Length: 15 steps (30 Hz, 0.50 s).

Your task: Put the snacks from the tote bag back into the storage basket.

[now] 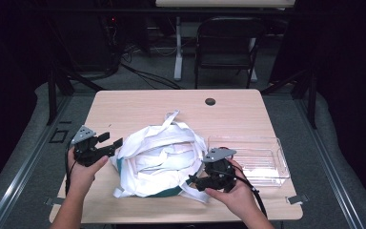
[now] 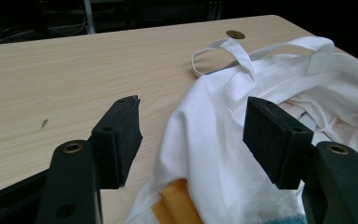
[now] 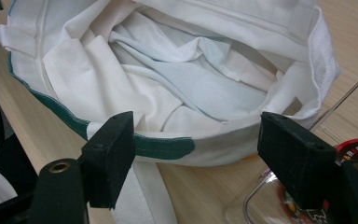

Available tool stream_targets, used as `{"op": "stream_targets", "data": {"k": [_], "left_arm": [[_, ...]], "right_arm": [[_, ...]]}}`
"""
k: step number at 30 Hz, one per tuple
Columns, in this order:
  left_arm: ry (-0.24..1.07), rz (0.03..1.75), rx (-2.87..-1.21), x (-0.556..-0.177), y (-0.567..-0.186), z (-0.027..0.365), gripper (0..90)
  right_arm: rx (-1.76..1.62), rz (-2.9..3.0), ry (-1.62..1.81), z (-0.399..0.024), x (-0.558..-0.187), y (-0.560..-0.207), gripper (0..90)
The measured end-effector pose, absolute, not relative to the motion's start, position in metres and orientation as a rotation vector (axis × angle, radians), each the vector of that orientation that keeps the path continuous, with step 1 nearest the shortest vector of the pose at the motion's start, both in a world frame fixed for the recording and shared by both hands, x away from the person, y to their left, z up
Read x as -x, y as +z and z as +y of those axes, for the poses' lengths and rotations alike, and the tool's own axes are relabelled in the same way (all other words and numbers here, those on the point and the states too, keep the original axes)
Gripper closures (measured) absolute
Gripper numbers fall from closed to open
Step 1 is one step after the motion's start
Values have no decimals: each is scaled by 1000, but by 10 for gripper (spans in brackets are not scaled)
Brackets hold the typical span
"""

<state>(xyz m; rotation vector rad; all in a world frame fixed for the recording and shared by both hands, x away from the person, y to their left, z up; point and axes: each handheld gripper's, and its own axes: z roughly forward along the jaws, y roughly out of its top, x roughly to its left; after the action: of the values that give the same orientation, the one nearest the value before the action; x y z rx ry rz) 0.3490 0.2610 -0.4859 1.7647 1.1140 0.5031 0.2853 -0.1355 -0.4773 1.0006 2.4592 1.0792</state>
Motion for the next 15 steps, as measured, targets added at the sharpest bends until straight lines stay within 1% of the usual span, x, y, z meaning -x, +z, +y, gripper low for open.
{"op": "stream_targets", "data": {"k": [15], "left_arm": [[503, 1112, -1766, -348, -485, 260, 367]], "right_arm": [[-983, 2451, 1146, -132, -277, -488, 284]]}}
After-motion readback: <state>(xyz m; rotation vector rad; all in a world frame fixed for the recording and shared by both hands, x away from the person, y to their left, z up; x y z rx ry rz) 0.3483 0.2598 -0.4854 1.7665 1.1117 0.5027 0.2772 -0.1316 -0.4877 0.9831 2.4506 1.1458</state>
